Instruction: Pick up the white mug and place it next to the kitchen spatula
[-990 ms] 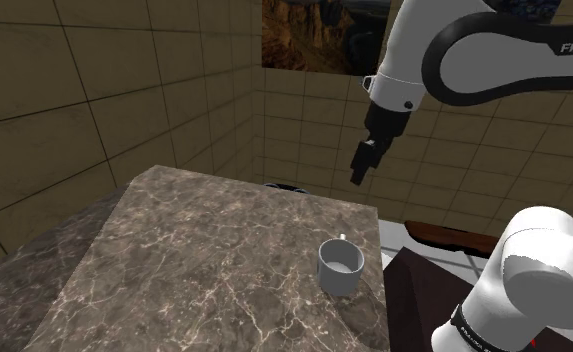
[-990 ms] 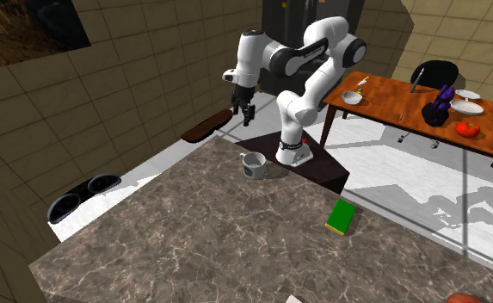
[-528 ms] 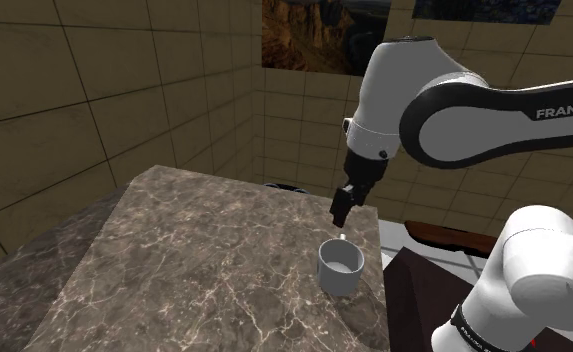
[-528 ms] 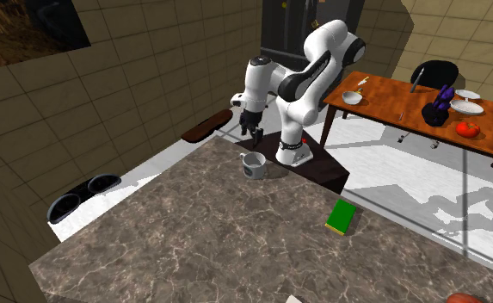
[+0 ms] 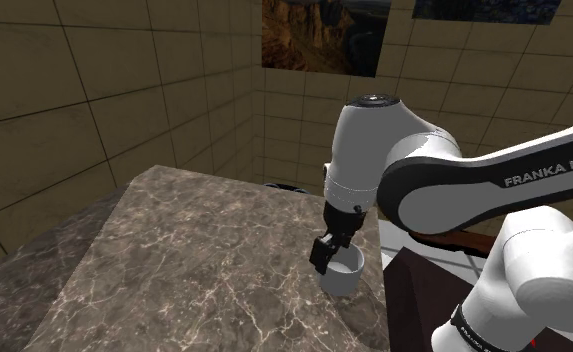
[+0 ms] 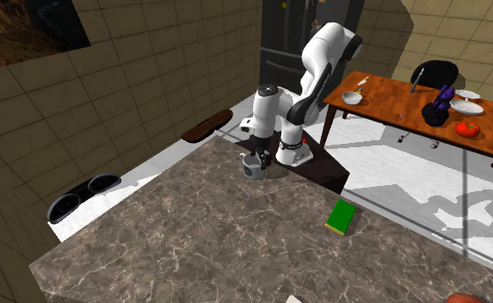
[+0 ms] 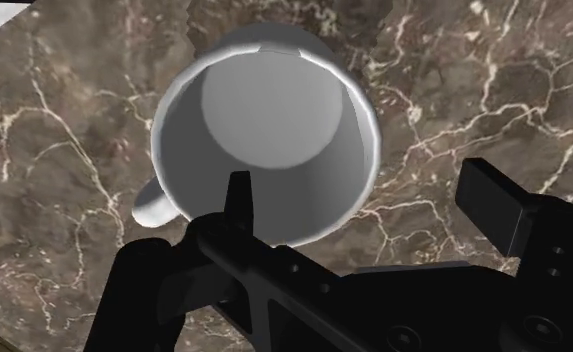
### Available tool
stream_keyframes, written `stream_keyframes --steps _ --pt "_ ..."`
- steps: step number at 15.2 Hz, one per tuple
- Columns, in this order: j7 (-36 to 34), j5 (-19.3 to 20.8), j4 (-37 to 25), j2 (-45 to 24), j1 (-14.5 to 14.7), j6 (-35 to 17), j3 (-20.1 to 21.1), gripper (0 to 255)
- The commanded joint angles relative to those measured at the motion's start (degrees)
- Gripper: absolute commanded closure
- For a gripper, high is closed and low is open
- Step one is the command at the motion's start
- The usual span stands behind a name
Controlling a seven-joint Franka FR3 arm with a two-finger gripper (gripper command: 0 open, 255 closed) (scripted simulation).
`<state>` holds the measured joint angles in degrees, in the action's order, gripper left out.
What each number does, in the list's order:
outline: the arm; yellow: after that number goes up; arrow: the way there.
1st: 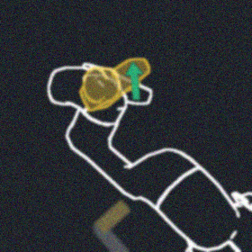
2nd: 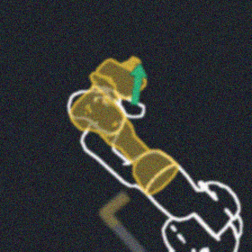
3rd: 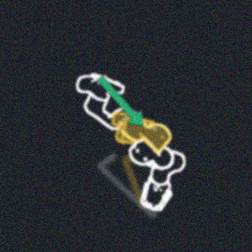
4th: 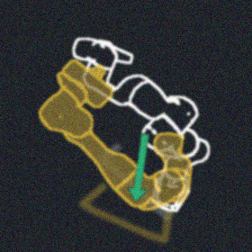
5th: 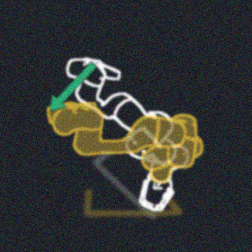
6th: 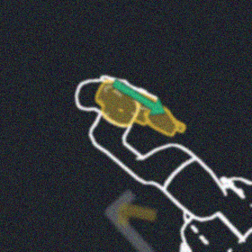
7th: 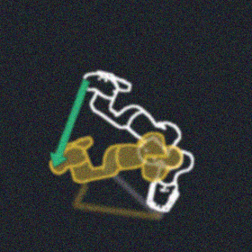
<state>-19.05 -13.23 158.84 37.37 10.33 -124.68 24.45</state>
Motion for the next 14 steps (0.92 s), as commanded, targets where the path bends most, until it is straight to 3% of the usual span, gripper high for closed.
stream_keyframes --steps 1,8,14 --pt "-1.7 -0.9 0.5 -2.1 0.5 -2.5 1.8 0" --pt "-2.0 -1.2 3.2 -6.5 -0.1 -9.5 3.4 0" --pt "-2.0 -1.2 3.2 -6.5 -0.1 -9.5 3.4 0"
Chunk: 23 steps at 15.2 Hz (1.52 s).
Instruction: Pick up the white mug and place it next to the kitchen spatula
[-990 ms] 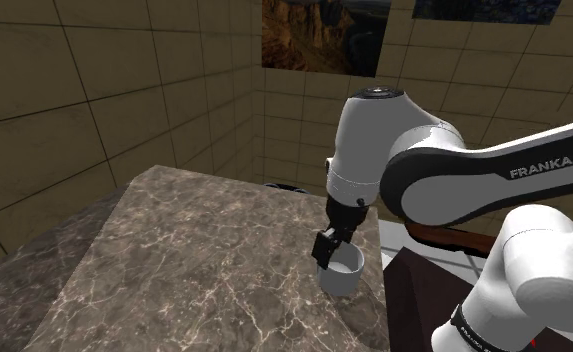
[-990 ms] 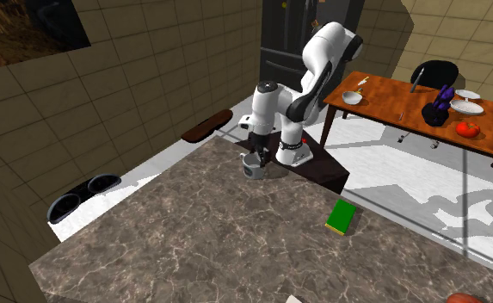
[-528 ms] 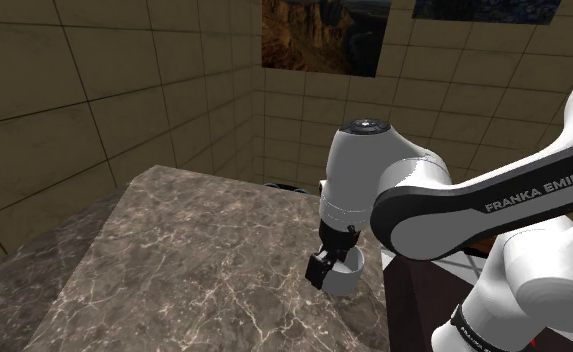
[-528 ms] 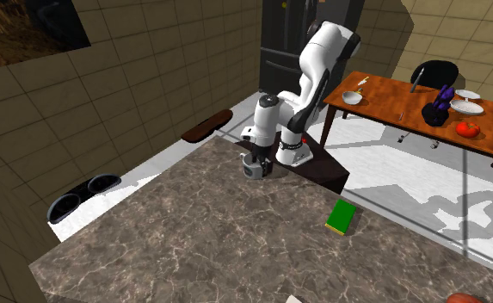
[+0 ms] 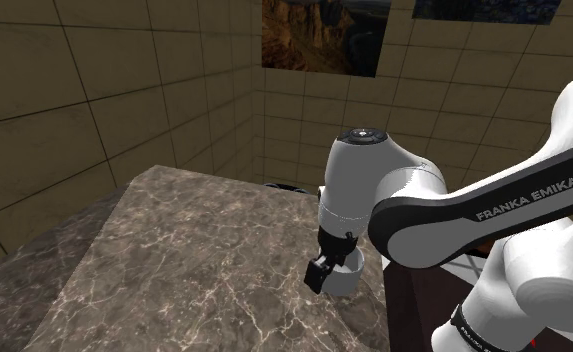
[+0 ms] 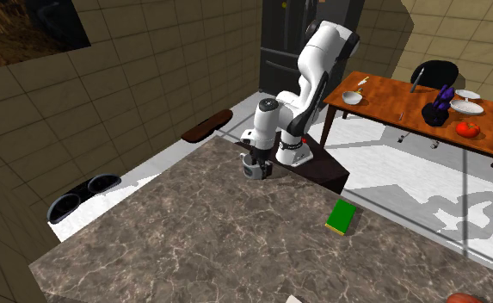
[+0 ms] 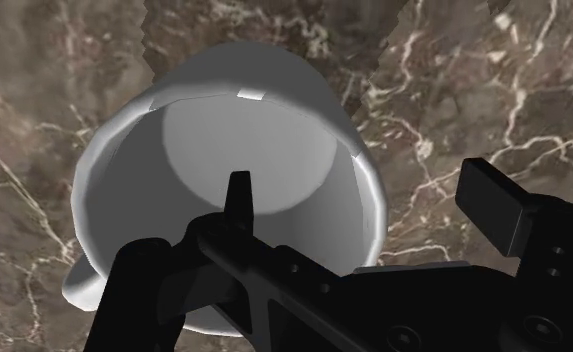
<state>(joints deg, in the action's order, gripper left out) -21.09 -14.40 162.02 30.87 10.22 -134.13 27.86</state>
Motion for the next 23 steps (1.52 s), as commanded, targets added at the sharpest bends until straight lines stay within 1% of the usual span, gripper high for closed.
stream_keyframes --steps 1,2,11,23 --pt "0.0 0.0 0.0 0.0 0.0 0.0 0.0 0" --pt "0.0 0.0 0.0 0.0 0.0 0.0 0.0 255" --pt "0.0 0.0 0.0 0.0 0.0 0.0 0.0 255" --pt "0.9 1.0 -5.4 6.9 0.5 12.2 -3.1 255"
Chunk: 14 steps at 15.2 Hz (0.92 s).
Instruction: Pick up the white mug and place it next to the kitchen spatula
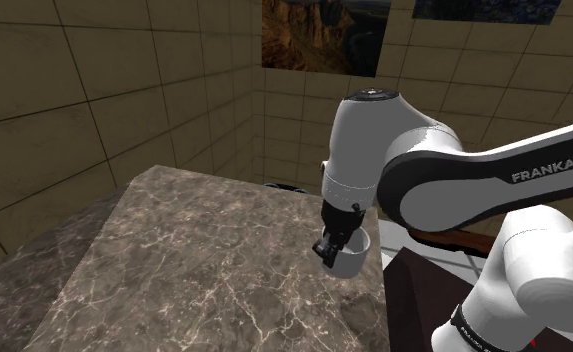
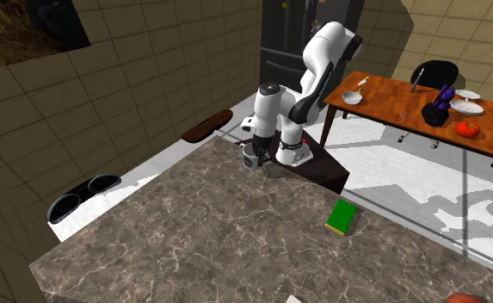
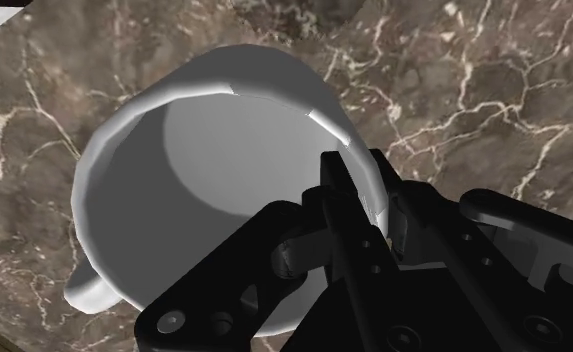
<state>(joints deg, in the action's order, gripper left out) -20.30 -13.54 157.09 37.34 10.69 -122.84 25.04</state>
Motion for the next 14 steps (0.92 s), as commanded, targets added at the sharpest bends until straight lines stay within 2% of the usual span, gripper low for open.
stream_keyframes --steps 1,14 --pt "0.1 0.2 -1.0 0.9 0.0 1.9 -0.5 255" --pt "0.6 1.9 -8.9 4.3 -0.4 13.2 -3.1 255"
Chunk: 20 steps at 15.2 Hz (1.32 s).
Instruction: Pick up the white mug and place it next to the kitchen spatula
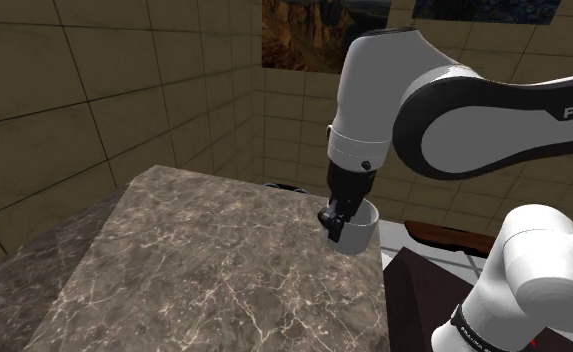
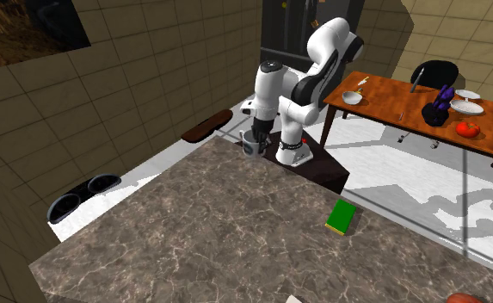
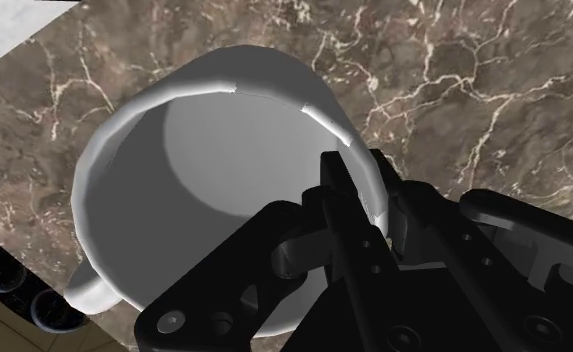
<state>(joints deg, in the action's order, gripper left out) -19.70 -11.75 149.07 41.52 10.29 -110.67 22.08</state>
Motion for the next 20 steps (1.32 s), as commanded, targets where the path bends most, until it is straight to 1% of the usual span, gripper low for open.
stream_keyframes --steps 1,3,7,11,14,16,18,20 --pt "0.0 0.3 -1.5 0.3 -0.1 1.8 -0.3 255" --pt "0.0 0.5 -2.6 0.5 -0.2 3.1 -0.6 255" --pt "-4.5 0.5 -9.3 -8.2 -1.2 0.8 4.2 255" --pt "-9.6 2.3 -16.9 -17.0 -2.8 -0.7 9.0 255" --pt "-14.1 5.1 -23.1 -24.1 -4.0 -1.2 12.7 255" --pt "-17.3 7.6 -27.6 -29.1 -4.7 -1.1 15.1 255" --pt "-20.9 10.9 -32.4 -34.4 -5.0 -0.7 17.3 255" --pt "-24.7 14.7 -37.5 -40.1 -4.7 0.2 19.2 255"
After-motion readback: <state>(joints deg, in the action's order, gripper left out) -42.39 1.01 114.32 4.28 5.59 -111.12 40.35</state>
